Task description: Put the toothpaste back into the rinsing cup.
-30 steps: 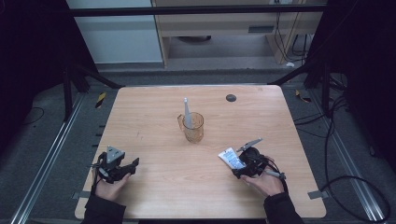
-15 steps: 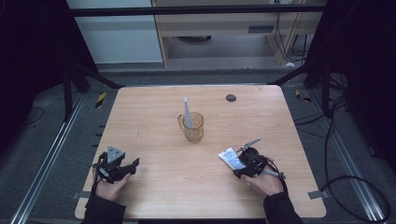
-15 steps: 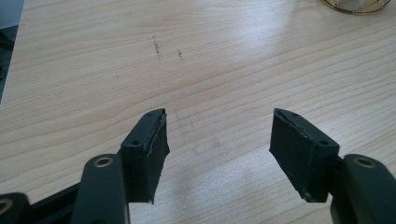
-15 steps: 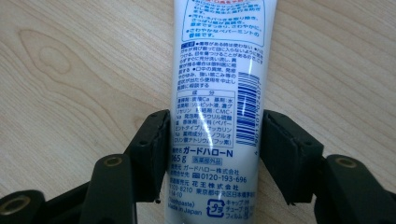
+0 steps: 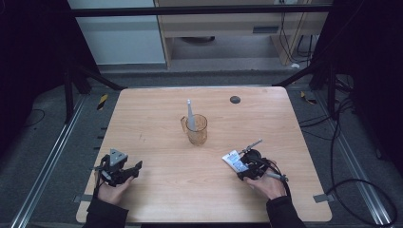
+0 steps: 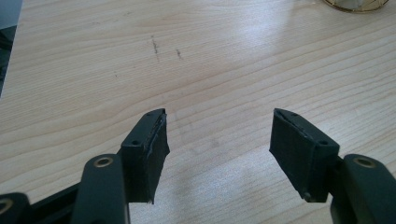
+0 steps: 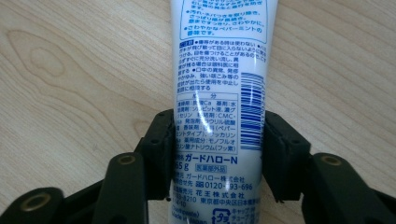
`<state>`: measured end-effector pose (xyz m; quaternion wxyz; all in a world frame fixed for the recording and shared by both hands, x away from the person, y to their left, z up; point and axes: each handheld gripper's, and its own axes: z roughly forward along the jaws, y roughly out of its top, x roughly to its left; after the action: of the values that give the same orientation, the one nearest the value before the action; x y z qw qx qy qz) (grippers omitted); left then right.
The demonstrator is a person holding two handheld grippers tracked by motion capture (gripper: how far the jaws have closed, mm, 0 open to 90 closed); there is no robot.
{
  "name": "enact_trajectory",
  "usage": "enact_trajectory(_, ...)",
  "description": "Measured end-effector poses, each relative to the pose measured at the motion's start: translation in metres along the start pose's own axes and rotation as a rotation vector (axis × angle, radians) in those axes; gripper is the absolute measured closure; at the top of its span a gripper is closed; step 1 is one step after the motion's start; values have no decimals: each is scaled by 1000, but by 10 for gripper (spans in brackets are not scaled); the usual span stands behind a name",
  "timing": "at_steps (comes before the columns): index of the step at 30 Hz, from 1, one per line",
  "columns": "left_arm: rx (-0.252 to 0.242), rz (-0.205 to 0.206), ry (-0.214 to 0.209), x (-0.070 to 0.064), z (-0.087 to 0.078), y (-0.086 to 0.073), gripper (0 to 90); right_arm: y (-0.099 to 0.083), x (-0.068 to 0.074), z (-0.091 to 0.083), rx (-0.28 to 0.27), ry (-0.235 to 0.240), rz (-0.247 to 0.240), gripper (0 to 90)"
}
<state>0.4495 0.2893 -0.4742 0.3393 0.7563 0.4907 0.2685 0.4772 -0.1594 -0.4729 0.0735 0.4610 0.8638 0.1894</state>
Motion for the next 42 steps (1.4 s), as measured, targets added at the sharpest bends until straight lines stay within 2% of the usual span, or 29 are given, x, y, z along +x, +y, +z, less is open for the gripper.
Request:
enact_trajectory(9,0,-2,1,1,0,0,360,0,0,-4,-10,-4,17,624)
enact_trajectory(13,0,2,2,0,0,0,359,0,-2,-6,-33,28,23,641)
enact_trajectory(16,-1,1,3,0,0,0,359,0,0,-10,-65,30,26,648)
enact_trajectory(23,-2,0,2,0,0,1,360,1,0,-27,-214,48,42,658)
enact_trajectory(29,-1,0,2,0,0,1,359,3,-1,-40,-335,27,35,659)
enact_trajectory(42,-2,-4,3,0,0,0,360,20,0,-69,-612,-4,88,661)
